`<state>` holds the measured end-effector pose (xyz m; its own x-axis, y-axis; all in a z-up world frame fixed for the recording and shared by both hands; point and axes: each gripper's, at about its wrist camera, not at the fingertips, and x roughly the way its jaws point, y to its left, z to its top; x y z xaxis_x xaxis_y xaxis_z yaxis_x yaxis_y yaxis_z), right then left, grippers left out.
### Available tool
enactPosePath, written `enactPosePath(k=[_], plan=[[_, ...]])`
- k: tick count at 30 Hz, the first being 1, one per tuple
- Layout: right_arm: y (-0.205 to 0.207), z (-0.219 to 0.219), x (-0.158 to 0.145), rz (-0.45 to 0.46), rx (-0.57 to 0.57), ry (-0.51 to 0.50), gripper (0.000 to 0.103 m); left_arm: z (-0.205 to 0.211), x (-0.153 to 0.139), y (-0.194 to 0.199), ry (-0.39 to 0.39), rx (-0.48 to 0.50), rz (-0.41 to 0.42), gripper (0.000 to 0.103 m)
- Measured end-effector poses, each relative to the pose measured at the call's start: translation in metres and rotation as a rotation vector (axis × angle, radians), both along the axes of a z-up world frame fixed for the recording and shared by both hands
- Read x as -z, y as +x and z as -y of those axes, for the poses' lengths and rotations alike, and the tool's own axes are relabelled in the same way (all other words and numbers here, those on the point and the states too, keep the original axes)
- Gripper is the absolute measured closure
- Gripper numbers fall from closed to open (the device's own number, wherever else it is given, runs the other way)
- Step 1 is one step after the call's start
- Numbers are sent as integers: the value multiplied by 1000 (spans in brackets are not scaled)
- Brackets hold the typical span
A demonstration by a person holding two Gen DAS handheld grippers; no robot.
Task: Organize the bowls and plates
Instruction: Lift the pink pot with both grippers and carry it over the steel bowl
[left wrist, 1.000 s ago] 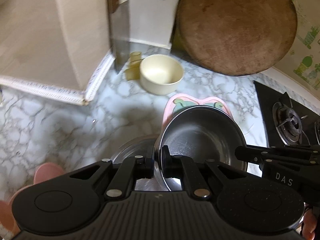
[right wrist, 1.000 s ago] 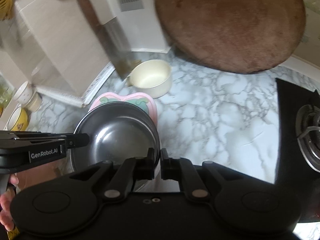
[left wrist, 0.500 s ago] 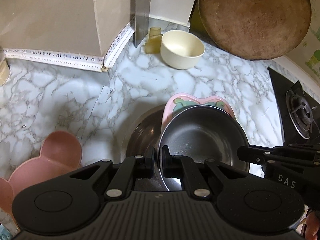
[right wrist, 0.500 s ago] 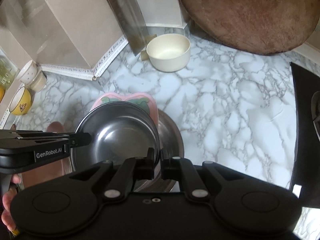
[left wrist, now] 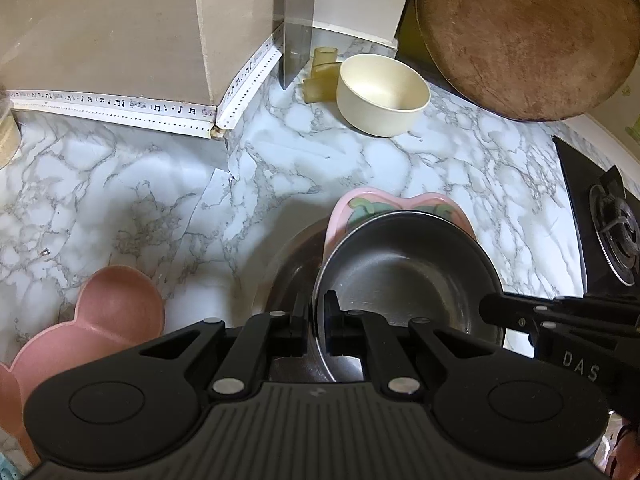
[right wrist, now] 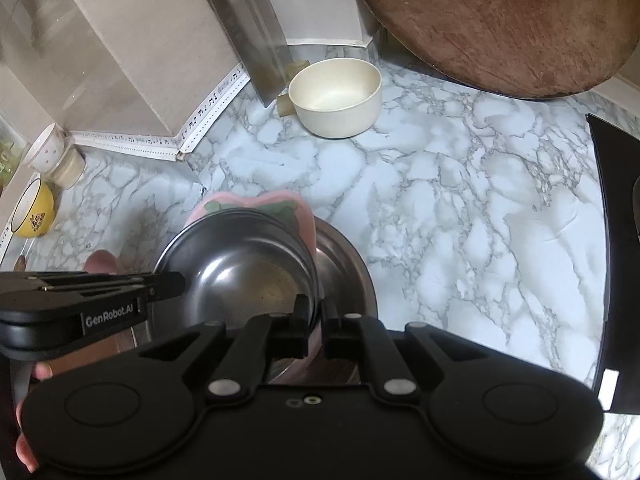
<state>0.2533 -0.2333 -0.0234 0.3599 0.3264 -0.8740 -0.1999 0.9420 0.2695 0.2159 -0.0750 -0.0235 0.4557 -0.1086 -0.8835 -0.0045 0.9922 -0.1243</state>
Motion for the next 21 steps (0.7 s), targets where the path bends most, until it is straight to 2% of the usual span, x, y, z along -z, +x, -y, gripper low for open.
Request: enactPosePath(k=[10,21], plan=[[6,-3,12,-18,-6,-9,96,2,11,5,17,7,-4,97],[9,-2,16,-31,-2,12,94,-3,21,9,-10,13,-15,97]])
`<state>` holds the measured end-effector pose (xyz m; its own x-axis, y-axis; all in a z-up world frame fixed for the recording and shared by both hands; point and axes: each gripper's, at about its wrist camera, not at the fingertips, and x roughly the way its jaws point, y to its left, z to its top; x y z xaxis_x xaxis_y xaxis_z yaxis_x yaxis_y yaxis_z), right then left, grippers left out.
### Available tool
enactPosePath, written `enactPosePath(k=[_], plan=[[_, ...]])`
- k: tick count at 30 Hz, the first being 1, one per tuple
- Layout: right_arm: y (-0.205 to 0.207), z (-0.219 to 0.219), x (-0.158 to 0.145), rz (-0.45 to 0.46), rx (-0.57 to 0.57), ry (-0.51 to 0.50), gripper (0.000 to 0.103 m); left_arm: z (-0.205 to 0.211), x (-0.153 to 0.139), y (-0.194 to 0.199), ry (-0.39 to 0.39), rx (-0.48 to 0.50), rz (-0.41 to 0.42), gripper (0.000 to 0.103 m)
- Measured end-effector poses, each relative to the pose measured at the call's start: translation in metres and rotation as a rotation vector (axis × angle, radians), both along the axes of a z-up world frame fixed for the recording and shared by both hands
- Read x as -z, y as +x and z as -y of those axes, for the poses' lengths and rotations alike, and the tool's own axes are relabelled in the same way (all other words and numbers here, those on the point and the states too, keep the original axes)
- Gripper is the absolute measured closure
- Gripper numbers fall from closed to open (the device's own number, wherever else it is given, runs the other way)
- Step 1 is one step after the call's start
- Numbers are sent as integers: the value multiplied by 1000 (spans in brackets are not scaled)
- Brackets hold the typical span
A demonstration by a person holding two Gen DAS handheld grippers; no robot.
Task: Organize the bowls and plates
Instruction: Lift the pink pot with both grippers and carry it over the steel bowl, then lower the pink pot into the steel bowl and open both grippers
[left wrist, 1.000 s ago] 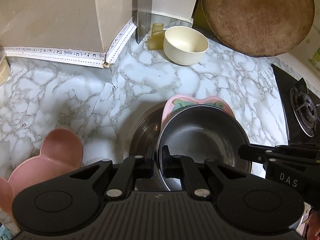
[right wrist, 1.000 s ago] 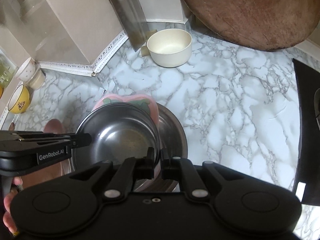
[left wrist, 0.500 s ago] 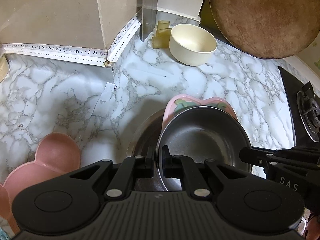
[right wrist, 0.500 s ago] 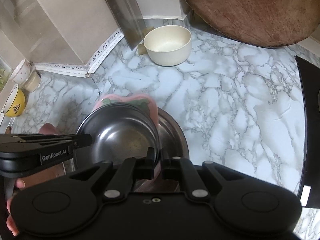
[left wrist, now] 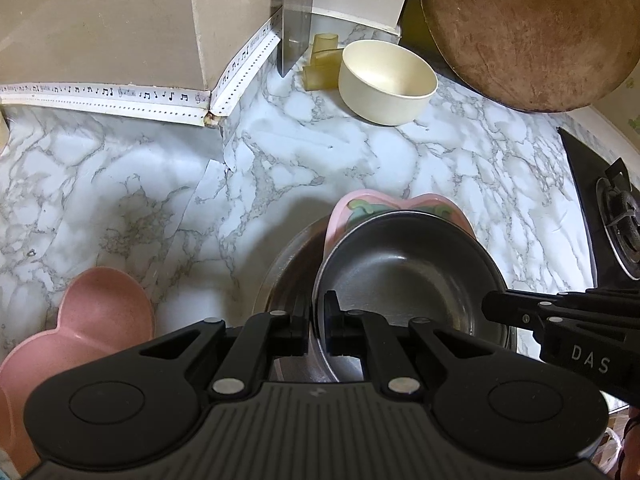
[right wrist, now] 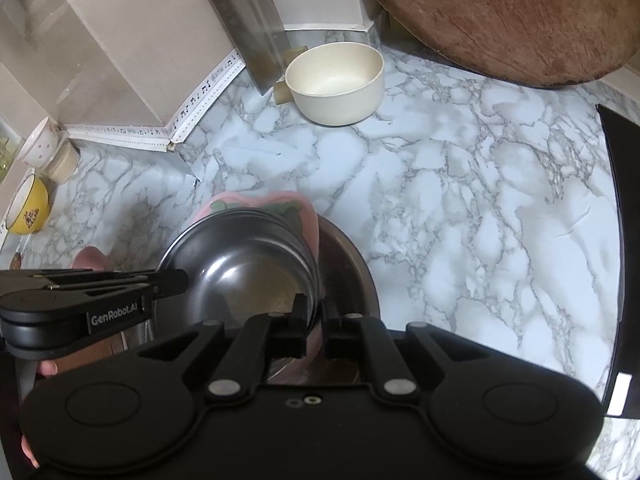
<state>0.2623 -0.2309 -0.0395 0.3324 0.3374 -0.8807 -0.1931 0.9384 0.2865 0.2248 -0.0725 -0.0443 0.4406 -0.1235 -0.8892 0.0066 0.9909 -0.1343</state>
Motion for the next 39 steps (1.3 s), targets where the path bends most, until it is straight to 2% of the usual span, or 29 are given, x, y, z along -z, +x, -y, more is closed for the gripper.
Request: enactPosePath(k=[4,14,27,29,31,34,36,38,39], plan=[[1,1,0,-9,-9,10,85,-4,4,2,-22,-5,-19,97],[-7,-1,-11,16,-41,1,78,-8,-6,-7,-23,36,12,96],[-23,-10,-33,71,-78,0,65,-13,-46,-28,-7,101,117,93],[-25,-11,-38,86,-79,-3,61,-15,-52,-31,-12,105,137,87],[-27,-12,-43,98,-77,-2,58,-16,-58,-34,-14,107,159,69],[-30,-13,-51,119,-78,0,53,-16,-65,-37,-8,112,189,53],[-30,-13,-55,133,-75,-1,49,-16,-68,-36,-10,116,201,52],[-29,-12,-59,143,-74,3,38,-15,-71,-33,-9,121,211,50],[-28,-11,-60,150,-72,5,35,-15,-72,-32,-8,120,216,43]])
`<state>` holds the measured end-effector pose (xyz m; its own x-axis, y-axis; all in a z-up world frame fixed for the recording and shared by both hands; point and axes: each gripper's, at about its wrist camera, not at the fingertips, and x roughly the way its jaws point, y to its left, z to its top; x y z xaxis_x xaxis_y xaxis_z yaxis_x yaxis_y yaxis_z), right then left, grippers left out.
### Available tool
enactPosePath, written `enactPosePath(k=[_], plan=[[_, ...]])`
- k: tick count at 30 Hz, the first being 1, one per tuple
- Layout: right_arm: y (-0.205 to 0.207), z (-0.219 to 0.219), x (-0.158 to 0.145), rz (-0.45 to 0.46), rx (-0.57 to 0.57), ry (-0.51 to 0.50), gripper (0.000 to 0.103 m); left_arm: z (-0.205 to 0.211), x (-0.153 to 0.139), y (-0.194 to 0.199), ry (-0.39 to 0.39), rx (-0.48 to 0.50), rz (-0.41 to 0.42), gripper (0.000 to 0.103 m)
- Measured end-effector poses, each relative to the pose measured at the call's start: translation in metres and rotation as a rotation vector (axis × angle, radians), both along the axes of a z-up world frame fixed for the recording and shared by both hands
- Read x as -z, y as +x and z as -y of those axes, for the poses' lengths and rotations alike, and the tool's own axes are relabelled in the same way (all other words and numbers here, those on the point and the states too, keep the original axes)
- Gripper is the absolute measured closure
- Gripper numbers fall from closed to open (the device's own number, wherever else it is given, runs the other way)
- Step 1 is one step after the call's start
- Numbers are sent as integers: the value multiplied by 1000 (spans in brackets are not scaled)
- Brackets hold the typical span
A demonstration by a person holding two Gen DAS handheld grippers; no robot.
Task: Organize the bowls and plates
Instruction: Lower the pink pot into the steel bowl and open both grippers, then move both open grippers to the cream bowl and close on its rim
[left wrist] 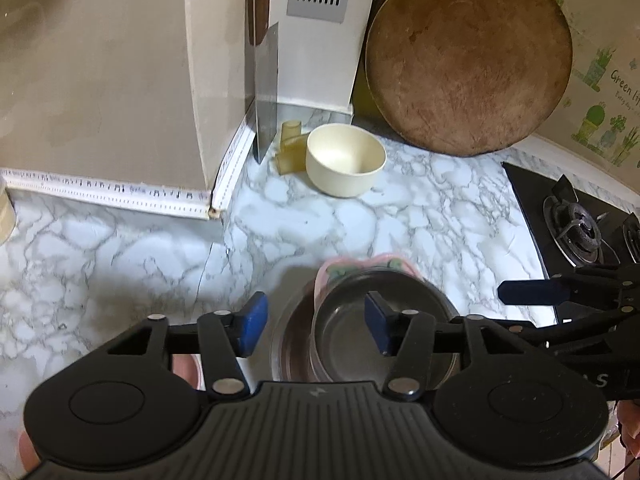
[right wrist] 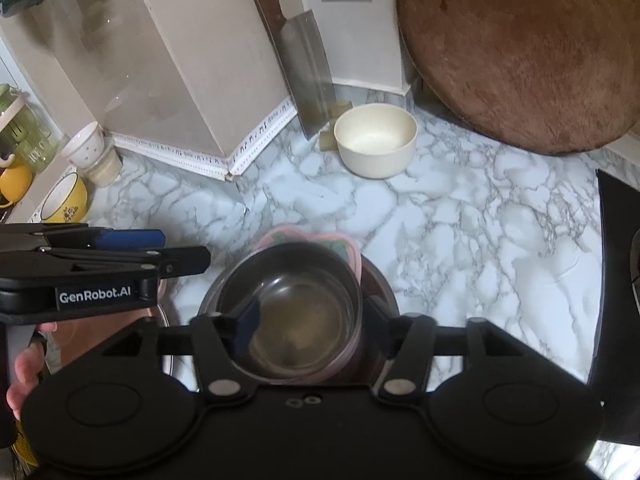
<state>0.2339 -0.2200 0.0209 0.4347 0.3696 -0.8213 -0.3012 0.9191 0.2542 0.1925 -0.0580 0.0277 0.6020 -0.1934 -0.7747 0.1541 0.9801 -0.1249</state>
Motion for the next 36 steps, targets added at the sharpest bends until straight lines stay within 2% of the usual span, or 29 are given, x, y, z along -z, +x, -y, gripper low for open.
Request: enactPosePath(k=[1,3,6,8,10,17,23,28,36], plan=[[1,1,-1,8,1,-1,33,1,-1,2,-1,-1,8,35],[7,3,-1,14,2,-4,29,2,-2,9,-3,-10,23,29],[17,8,0,24,-1,-5,17,5,-1,21,-6,-20,23,29],[26,13,0,35,-6,-14,6,7,1,30,-12,-21,20,29],[35,20,0,51,4,-29,3,9,3,40,-13,-29,18,29],[82,49,3,58,55,-38,2,16,2,83,-65,-87,-3,29],[131,73,20,30,141,-18,2,31,6,126,-58,-122,-1,29],[167,80,36,-13,186,27,3,44,22,160,-17,-148,7,29],[210,68,65,-44,200,39,7,51,55,203,-28,-198,-62,29]])
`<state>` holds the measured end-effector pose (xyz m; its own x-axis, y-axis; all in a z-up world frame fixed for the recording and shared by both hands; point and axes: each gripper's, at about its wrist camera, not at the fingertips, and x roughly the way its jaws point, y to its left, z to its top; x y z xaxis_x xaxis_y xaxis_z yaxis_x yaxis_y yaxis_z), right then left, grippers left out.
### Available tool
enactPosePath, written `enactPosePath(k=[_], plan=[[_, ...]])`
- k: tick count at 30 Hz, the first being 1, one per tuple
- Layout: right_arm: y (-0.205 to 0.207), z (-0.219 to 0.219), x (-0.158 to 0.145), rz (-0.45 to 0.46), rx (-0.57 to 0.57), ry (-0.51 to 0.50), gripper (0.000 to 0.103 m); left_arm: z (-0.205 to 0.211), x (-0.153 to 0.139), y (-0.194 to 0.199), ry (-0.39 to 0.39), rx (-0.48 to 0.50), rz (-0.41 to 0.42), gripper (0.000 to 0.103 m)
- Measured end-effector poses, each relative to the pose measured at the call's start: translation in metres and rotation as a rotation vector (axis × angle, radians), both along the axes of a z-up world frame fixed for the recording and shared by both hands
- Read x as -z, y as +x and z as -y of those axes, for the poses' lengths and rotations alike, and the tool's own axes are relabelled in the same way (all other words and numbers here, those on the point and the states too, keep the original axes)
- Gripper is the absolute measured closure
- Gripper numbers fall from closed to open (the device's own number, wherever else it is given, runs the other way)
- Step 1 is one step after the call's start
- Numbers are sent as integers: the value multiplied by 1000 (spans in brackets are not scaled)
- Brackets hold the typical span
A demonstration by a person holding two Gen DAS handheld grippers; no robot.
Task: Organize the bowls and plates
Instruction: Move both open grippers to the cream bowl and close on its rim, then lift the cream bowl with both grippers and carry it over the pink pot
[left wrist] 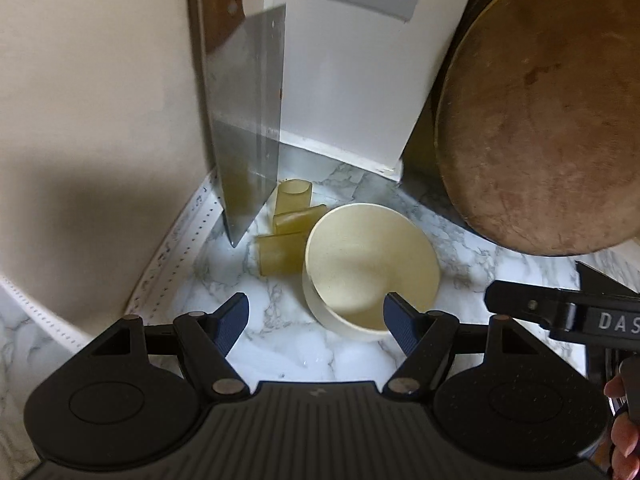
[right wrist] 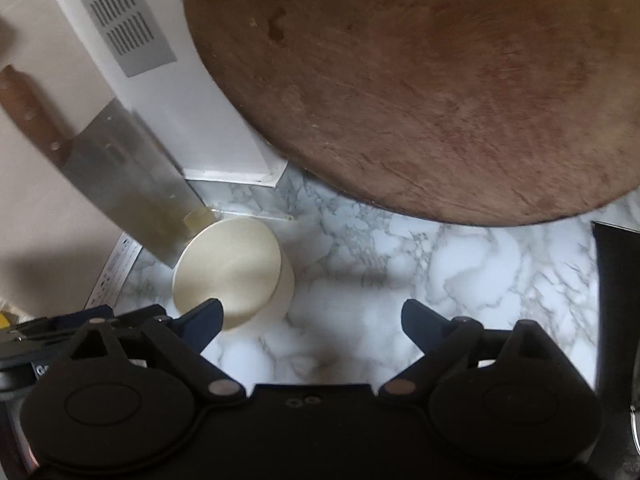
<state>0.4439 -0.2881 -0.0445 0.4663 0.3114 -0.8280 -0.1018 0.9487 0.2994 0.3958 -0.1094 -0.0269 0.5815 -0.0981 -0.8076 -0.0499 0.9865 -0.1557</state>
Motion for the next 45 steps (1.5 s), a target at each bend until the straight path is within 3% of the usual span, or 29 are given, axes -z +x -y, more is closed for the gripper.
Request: enactPosePath(k=[6,8,12,14,16,20,26,37,45], plan=[[22,-16,25,-36,-8,-14,17,1,19,25,2,-22,-48,30],[27,-21,30,-41,-22,-23,26,2,25,30,7,-21,-54,30],[36,-29,40,-61,-35,-22,38,2,33,39,-7,-16,-81,46],[38,-31,43,-67,-43,-19,51,1,37,42,-16,-15,-93,57],[40,-33,45,-73,-49,-17,57,1,38,44,-29,-19,-98,66],[42,-37,48,-78,-66,-5,74,1,41,48,-46,-22,-108,76],[43,-43,48,-79,-89,-19,89,1,40,51,-49,-25,-106,90],[39,-49,40,-71,-107,-57,93,4,35,44,-19,-9,-119,95],[15,-43,24,-60,-109,-52,94,1,15,21,-13,11,-113,95]])
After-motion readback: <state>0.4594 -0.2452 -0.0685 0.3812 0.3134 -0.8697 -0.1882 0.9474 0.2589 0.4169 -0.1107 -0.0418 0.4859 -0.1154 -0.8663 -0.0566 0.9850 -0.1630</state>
